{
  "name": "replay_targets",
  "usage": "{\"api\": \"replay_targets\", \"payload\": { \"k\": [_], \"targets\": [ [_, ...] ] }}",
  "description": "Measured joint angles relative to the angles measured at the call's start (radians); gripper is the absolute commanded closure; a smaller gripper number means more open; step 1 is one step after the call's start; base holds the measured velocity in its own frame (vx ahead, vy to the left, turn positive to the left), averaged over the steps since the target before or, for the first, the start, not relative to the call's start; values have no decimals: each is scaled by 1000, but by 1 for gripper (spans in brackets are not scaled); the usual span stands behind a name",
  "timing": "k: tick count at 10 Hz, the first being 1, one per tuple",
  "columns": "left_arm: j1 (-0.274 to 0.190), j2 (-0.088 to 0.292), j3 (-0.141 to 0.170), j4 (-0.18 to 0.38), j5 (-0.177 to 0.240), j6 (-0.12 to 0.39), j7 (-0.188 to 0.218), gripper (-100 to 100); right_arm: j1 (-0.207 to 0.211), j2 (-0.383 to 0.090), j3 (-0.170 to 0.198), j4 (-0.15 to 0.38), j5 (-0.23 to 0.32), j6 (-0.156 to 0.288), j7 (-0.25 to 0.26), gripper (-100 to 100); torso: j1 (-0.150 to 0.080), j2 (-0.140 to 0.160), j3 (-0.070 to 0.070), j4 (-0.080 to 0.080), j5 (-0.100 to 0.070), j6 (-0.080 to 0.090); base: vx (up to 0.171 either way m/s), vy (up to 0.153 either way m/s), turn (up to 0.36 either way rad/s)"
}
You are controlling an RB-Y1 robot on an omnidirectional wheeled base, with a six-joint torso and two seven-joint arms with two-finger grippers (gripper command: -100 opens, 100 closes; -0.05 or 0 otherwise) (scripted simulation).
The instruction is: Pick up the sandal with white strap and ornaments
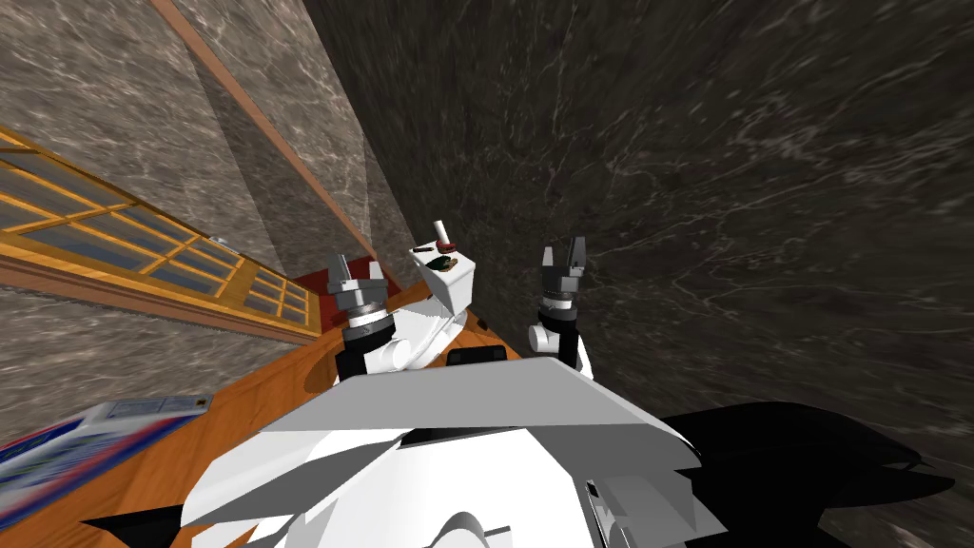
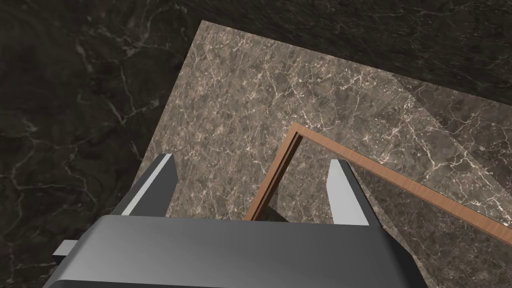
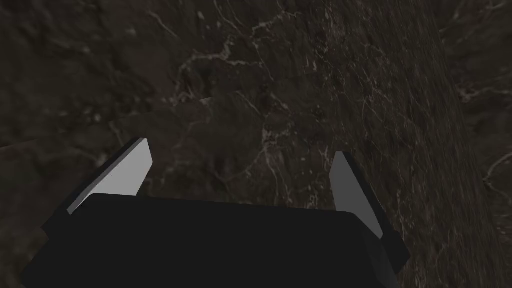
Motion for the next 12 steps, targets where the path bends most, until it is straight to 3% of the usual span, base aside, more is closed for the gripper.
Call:
{"api": "replay_targets", "payload": {
  "k": [4,6,12],
  "targets": [
    [-69,95,-13,44,9,54,35,-100,0,0,0,0,0,0,0,0,1,3,2,1,0,0,-45,12,44],
    [-132,133,-26,98,15,104,65,-100,0,0,0,0,0,0,0,0,1,3,2,1,0,0,-52,10,36],
    [-283,176,-43,173,37,238,140,-100,0,0,0,0,0,0,0,0,1,3,1,1,0,0,-38,12,36]
  ]
}}
